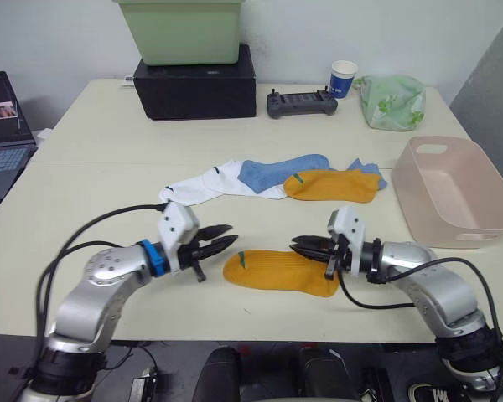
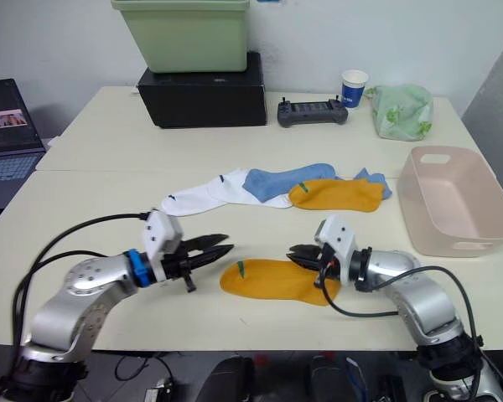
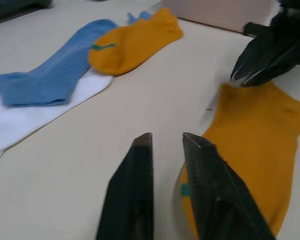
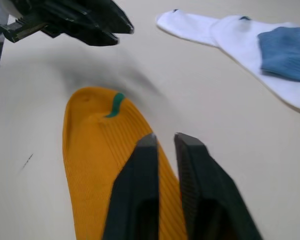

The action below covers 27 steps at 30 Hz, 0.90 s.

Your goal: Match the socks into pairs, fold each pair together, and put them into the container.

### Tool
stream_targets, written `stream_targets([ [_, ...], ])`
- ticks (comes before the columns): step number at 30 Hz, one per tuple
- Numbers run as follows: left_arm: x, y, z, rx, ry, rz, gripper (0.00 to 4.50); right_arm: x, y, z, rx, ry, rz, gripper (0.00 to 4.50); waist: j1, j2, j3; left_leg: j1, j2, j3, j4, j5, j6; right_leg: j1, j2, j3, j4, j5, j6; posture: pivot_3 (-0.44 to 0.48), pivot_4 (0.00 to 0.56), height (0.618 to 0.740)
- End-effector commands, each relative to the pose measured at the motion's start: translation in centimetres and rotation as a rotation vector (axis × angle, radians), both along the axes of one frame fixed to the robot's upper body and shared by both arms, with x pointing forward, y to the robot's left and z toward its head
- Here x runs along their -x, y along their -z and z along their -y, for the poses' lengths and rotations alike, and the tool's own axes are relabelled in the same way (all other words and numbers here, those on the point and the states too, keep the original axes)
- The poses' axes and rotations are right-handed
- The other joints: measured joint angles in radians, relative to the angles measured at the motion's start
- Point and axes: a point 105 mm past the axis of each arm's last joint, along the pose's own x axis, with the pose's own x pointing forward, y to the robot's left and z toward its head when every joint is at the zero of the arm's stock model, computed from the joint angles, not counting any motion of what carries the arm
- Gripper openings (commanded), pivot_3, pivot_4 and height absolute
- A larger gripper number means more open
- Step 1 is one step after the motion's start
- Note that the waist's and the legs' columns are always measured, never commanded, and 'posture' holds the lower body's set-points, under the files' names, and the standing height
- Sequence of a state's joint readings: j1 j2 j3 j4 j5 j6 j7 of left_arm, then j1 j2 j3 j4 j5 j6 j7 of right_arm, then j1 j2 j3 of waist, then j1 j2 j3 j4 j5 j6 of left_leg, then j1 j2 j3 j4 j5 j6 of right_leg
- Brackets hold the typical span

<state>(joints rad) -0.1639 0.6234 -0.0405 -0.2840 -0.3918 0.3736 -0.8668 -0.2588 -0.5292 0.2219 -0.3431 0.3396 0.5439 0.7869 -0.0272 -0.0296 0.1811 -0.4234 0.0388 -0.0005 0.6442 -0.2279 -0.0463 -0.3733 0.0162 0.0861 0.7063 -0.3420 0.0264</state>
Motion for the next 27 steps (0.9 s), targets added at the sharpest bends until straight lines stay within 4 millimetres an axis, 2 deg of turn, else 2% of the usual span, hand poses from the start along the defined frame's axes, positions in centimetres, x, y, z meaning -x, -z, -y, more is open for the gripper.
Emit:
stream_targets([
  [1,-0.3,1.9,2.3,-0.08,0.077,0.02,0.03,-0.1,1.1,-0.4,0.041,-0.013,0.032,0.0,-0.001,0.0,0.0,-0.001,0.0,0.0,0.0,0.0,0.0,0.0,0.0,0.0,-0.001,0.0,0.001,0.0,0.15,0.74],
  [5,-0.6,5.1,1.3,-0.183,0.037,-0.013,0.03,-0.5,3.0,0.7,0.083,0.033,0.007,0.0,-0.007,0.0,0.0,0.0,0.0,0.0,0.001,0.0,0.001,0.0,0.0,0.0,0.0,0.001,0.001,0.0,0.15,0.74],
  [8,-0.4,5.9,0.3,-0.199,0.012,-0.026,0.03,-0.1,4.0,2.6,0.116,0.06,-0.025,0.0,-0.006,0.0,0.0,0.001,0.003,-0.001,0.0,-0.001,0.001,0.0,0.0,-0.001,0.001,0.001,0.001,0.0,0.15,0.74],
  [12,-0.5,5.9,-0.8,-0.192,-0.011,-0.014,0.03,0.5,4.2,5.0,0.155,0.083,-0.028,0.0,-0.005,0.0,-0.001,0.005,0.004,-0.001,-0.001,-0.001,0.001,0.004,0.0,0.0,0.001,0.001,0.001,0.0,0.15,0.74],
  [15,-0.3,4.2,-1.1,-0.112,-0.015,0.023,0.03,1.2,3.2,6.0,0.135,0.075,-0.032,0.0,-0.006,0.0,-0.001,0.006,0.004,0.0,0.0,-0.001,0.001,0.005,0.0,0.0,0.001,0.001,0.001,0.0,0.15,0.74],
  [17,0.1,3.1,-1.2,-0.083,0.006,0.038,0.03,1.5,1.8,5.5,0.077,0.055,-0.026,0.0,-0.007,0.0,-0.001,0.006,0.004,0.0,0.0,-0.001,0.001,0.004,0.0,0.0,0.002,0.001,0.001,0.0,0.15,0.74],
  [20,0.7,2.5,-1.3,-0.092,0.037,0.05,0.03,1.7,0.1,4.6,0.002,0.035,-0.018,0.0,-0.007,0.0,-0.001,0.006,0.004,0.0,0.0,-0.001,0.001,0.003,0.0,0.0,0.003,0.001,0.001,0.0,0.15,0.74],
  [22,1.7,2.1,-0.9,-0.089,0.08,0.045,0.03,2.7,-0.5,3.1,-0.03,-0.03,-0.036,0.0,-0.007,0.0,-0.001,0.006,0.004,0.0,0.0,-0.001,0.001,0.003,0.0,0.0,0.003,0.001,0.001,0.0,0.15,0.74],
  [24,2.6,2.0,-0.6,-0.096,0.123,0.029,0.03,3.6,-0.3,2.0,-0.038,-0.083,-0.068,0.0,-0.006,0.0,-0.001,0.006,0.004,0.0,0.0,-0.001,0.001,0.004,0.0,0.0,0.003,0.001,0.001,0.0,0.15,0.74],
  [27,3.0,3.5,-0.6,-0.166,0.141,-0.005,0.03,4.0,1.8,2.0,0.023,-0.079,-0.104,0.0,-0.006,0.0,-0.001,0.006,0.004,0.0,-0.001,-0.001,0.001,0.004,0.0,0.0,0.002,0.001,0.001,0.0,0.15,0.74],
])
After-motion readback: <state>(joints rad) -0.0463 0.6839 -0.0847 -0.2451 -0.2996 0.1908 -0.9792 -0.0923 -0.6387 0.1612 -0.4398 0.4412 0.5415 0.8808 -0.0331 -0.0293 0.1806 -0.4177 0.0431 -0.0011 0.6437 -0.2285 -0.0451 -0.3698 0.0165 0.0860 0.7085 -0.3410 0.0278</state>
